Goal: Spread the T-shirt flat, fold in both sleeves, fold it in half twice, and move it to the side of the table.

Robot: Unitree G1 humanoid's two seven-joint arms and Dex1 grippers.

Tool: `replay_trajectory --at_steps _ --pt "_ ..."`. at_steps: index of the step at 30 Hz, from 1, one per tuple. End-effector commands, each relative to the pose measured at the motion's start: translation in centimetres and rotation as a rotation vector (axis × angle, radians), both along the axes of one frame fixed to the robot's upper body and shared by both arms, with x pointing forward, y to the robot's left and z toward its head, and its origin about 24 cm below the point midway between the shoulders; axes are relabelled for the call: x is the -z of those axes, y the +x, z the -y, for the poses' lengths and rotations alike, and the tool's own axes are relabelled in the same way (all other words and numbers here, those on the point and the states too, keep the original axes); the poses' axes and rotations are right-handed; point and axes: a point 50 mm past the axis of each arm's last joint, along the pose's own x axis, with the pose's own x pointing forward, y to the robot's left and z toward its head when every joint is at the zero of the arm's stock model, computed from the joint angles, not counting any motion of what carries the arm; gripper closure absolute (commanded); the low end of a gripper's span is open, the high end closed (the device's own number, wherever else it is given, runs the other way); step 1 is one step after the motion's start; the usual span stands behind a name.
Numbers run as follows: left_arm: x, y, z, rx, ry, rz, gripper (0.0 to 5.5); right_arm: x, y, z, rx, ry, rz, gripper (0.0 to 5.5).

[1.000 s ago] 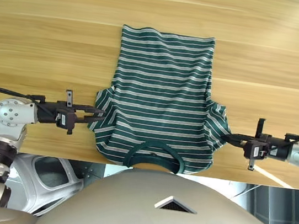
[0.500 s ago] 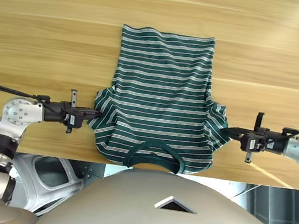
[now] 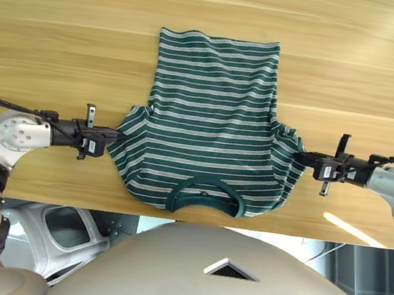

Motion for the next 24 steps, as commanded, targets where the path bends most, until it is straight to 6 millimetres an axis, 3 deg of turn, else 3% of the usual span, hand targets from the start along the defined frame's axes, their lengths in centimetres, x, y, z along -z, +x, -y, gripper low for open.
replay_trajectory --at_steps 1,13,21,24 --pt "-0.5 0.8 -1.5 -0.056 0.079 0.020 5.47 1.4 -1.7 1.3 0.022 -0.080 -0.105 5.50" --pt "-0.4 1.3 -0.5 -0.068 -0.012 0.050 5.47 -0.8 -1.6 0.9 0.025 0.023 -0.027 5.50" --pt "-1.0 2.0 -0.5 -0.091 -0.021 0.099 5.47 -1.0 -1.5 1.0 0.034 0.027 -0.014 5.50" --pt "-2.3 2.0 -0.2 -0.085 -0.088 0.122 5.00 -1.3 -1.3 1.1 0.045 0.032 0.001 5.50"
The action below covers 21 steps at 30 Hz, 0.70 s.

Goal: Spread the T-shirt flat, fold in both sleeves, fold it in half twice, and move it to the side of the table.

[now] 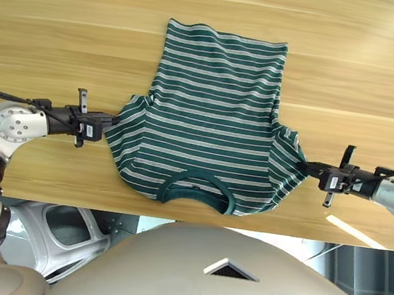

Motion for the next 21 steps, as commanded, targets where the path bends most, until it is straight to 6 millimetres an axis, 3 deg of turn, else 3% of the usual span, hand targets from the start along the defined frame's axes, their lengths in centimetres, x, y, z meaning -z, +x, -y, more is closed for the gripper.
replay_trajectory --at_steps 1,7,10,14,21 --pt "-2.1 0.2 0.1 0.007 -0.081 0.034 4.87 -0.5 0.3 0.5 0.016 -0.016 0.013 5.50" --pt "-5.7 -0.9 -0.3 0.012 -0.210 0.041 3.99 -0.6 0.3 0.5 0.025 -0.008 0.025 5.50" --pt "-4.3 -2.5 -1.4 0.010 -0.086 -0.041 3.48 -0.9 0.7 0.5 0.028 0.004 0.046 5.50" --pt "-4.0 -3.3 -2.4 0.019 0.049 -0.067 2.91 -1.4 0.9 0.3 0.038 0.031 0.080 5.50" --pt "-2.2 -3.5 -3.2 0.041 0.256 -0.060 2.91 -2.1 1.1 0.3 0.057 0.061 0.114 5.50"
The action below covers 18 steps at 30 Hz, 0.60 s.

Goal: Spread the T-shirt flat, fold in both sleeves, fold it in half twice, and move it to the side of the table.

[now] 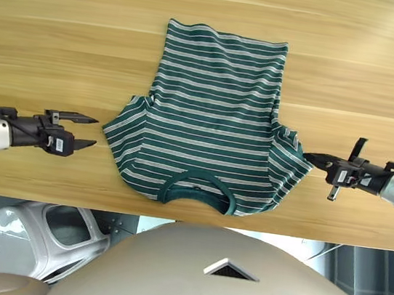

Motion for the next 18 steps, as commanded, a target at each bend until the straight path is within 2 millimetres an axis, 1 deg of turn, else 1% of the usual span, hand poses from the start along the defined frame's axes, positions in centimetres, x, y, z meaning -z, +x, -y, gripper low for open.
replay_trajectory --at_steps 1,2,5,8,15,18 --pt "0.5 0.4 -0.5 0.005 0.097 0.029 2.91 -0.6 0.2 0.0 0.014 0.031 0.027 5.50" --pt "0.6 0.6 -0.6 0.008 0.119 0.043 2.91 -0.6 0.1 0.0 0.015 0.034 0.028 5.50" --pt "1.0 1.0 0.0 0.043 0.136 0.078 2.91 -0.6 0.1 -0.2 0.016 0.049 0.033 5.50" --pt "0.9 1.7 0.6 0.062 0.137 0.105 2.91 -0.3 0.3 -0.4 0.016 0.052 0.028 5.50" --pt "0.4 2.6 2.1 0.094 0.084 0.111 2.91 -0.3 0.3 -0.6 0.019 0.057 0.036 5.50" --pt "0.3 2.3 2.7 0.097 0.040 0.093 2.91 -0.3 0.3 -0.6 0.017 0.059 0.037 5.50"
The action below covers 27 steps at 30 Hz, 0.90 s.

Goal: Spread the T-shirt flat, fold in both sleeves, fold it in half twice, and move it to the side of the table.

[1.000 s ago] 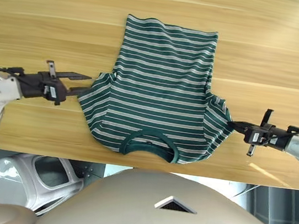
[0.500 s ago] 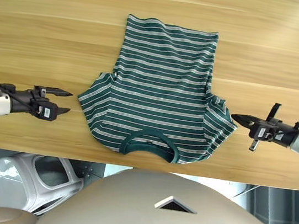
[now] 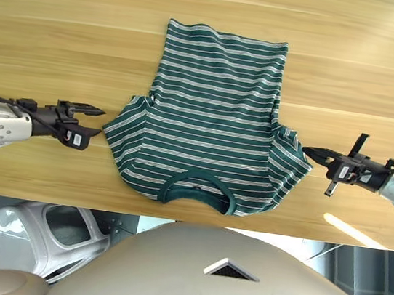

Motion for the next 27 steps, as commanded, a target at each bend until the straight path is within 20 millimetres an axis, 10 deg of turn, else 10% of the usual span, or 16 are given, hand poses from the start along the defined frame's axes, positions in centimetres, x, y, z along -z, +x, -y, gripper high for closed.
replay_trajectory --at_steps 1,20,27 --pt "-0.1 -0.2 0.7 0.009 -0.036 -0.020 2.91 -0.1 0.0 0.0 0.004 0.004 0.006 5.50" --pt "2.0 -0.5 -0.3 -0.006 0.001 -0.026 5.46 -0.2 -0.3 -0.2 -0.002 0.013 0.012 5.50" --pt "2.6 -0.5 -0.1 0.003 -0.022 -0.024 5.49 -0.2 -0.3 -0.1 0.004 0.016 0.015 5.50"
